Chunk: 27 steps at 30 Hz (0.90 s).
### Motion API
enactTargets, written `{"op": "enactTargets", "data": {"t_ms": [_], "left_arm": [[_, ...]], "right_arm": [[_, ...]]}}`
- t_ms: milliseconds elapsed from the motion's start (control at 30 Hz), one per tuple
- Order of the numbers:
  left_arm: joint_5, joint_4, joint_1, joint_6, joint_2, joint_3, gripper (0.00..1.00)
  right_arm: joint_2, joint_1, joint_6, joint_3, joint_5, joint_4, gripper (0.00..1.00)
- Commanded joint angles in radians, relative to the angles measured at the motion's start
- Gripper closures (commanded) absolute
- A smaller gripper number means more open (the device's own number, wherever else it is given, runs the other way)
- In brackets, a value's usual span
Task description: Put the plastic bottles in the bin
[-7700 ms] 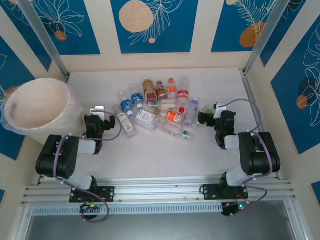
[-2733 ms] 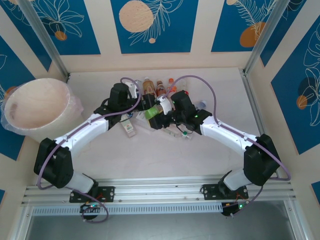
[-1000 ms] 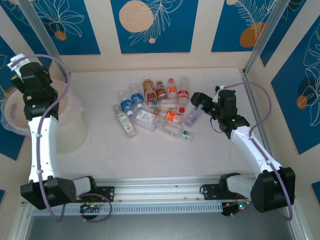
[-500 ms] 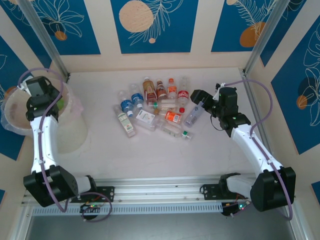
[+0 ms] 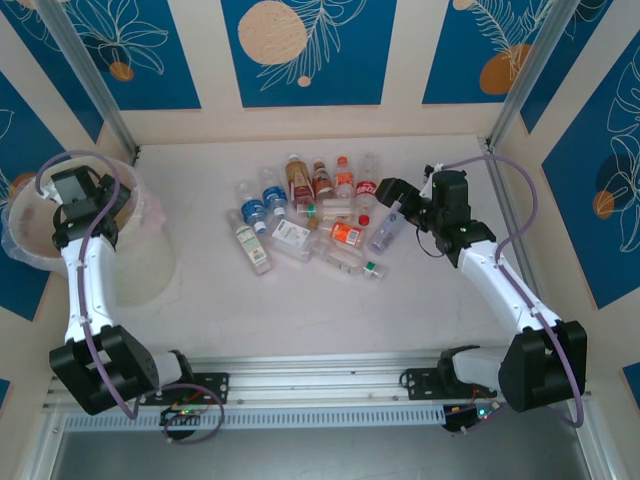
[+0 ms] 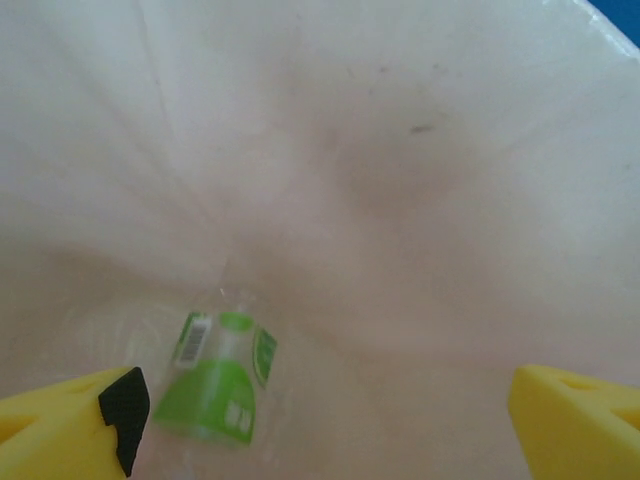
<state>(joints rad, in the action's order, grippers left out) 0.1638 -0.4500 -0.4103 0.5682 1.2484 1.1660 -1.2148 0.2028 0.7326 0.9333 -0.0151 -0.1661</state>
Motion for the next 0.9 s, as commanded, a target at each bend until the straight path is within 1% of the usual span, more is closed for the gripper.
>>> {"op": "enactTargets", "data": {"t_ms": [0,100,200,267,300,367,433,533,600,667,733,800,833,867], "left_arm": [[-0.063,0.015,-0.010,-0.001,-0.045,0.034,0.05],[-0.118,0.042,-0.003,0.007,-0.077,0.042,0.04],[-0.109,0.050,0.030,0.006,-0.112,0.046,0.00],[-0.107,0.066,0.058,0.003,-0.132,0.043,0.00],[-0.119,0.085,0.072,0.007,-0.141,0.037,0.00],[-0.186,0.142,0.089,0.032,-0.155,0.014,0.00],[-0.234,0.181,0.105,0.051,-0.165,0.000,0.00],[-0.215,0.179,0.140,0.054,-0.189,0.002,0.00],[-0.229,0.209,0.155,0.077,-0.233,-0.023,0.00],[-0.282,0.292,0.166,0.109,-0.290,-0.075,0.00],[-0.389,0.373,0.172,0.138,-0.344,-0.110,0.00],[-0.498,0.428,0.187,0.157,-0.362,-0.122,0.00],[-0.563,0.450,0.199,0.167,-0.361,-0.124,0.00],[-0.604,0.462,0.218,0.175,-0.356,-0.125,0.00]], "right_arm": [[-0.002,0.005,0.002,0.035,-0.024,-0.051,0.00],[-0.020,-0.005,-0.006,0.041,-0.093,-0.133,0.01],[-0.046,-0.019,-0.027,0.039,-0.109,-0.196,0.00],[-0.064,-0.020,-0.038,0.034,-0.119,-0.222,0.00],[-0.076,-0.020,-0.033,0.032,-0.133,-0.236,0.00],[-0.102,-0.023,-0.015,0.036,-0.150,-0.262,0.01],[-0.132,-0.022,-0.015,0.042,-0.127,-0.279,0.00],[-0.170,-0.015,0.020,0.039,-0.098,-0.279,0.01],[-0.201,-0.002,0.050,0.036,-0.095,-0.272,0.02],[-0.247,0.018,0.064,0.045,-0.089,-0.274,0.02],[-0.293,0.045,0.093,0.072,-0.131,-0.306,0.02],[-0.320,0.068,0.110,0.082,-0.180,-0.299,0.03],[-0.335,0.078,0.113,0.085,-0.195,-0.286,0.06],[-0.351,0.083,0.113,0.091,-0.198,-0.277,0.09]]}}
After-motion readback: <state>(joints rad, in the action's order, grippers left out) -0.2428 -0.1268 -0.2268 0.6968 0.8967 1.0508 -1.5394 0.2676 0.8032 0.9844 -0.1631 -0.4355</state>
